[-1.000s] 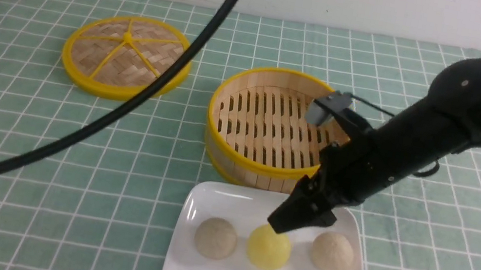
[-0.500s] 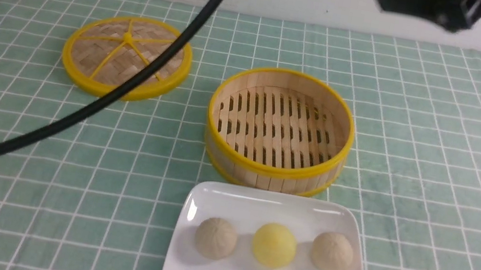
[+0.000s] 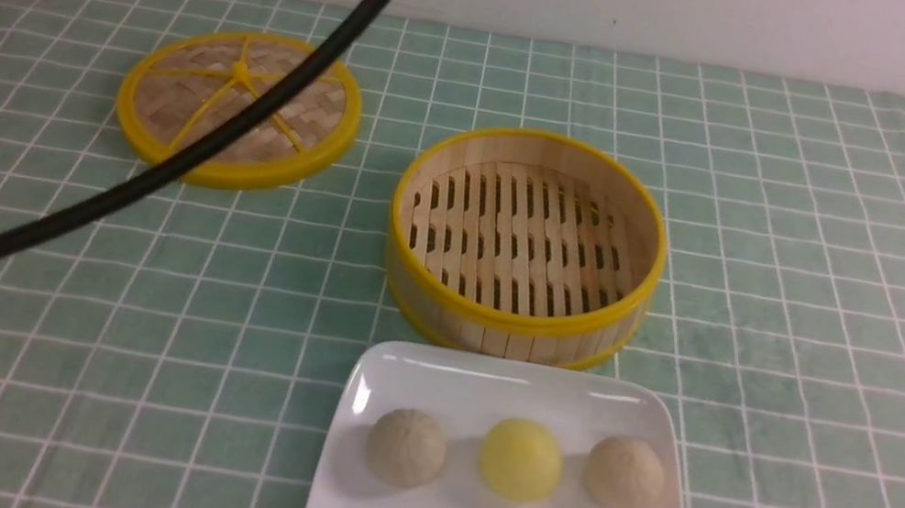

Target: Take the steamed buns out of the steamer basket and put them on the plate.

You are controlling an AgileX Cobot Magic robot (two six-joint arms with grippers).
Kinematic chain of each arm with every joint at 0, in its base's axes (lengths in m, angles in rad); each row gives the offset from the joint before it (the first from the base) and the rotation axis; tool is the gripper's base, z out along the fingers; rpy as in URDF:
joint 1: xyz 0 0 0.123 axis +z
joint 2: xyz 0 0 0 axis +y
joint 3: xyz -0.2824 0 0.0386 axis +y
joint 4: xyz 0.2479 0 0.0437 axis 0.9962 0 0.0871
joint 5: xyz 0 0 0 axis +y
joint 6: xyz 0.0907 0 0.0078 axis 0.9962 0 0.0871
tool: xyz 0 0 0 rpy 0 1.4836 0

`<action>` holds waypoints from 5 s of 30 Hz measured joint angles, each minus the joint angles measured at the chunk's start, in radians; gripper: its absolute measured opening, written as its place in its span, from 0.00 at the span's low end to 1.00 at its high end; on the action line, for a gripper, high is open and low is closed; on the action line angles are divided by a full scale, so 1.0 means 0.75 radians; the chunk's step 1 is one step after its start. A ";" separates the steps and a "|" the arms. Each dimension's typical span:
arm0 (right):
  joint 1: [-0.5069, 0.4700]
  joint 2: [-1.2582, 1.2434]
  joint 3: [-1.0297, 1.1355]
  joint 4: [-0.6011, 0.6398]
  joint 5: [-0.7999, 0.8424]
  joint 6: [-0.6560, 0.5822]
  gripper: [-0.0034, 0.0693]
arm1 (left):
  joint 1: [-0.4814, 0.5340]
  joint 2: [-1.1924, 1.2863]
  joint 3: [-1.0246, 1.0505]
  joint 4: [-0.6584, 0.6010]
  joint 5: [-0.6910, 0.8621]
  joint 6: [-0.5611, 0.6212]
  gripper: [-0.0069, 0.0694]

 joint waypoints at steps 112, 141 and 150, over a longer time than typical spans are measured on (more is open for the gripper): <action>0.000 -1.302 1.788 -0.157 -0.472 0.574 0.33 | 0.145 -0.010 0.703 0.787 -0.332 -0.702 0.78; 0.000 -1.304 1.788 -0.161 -0.472 0.574 0.37 | 0.779 -1.420 2.005 0.827 -0.671 -0.837 0.78; 0.000 -1.304 1.788 -0.164 -0.472 0.574 0.37 | 0.774 -1.487 2.005 0.791 -0.558 -0.813 0.78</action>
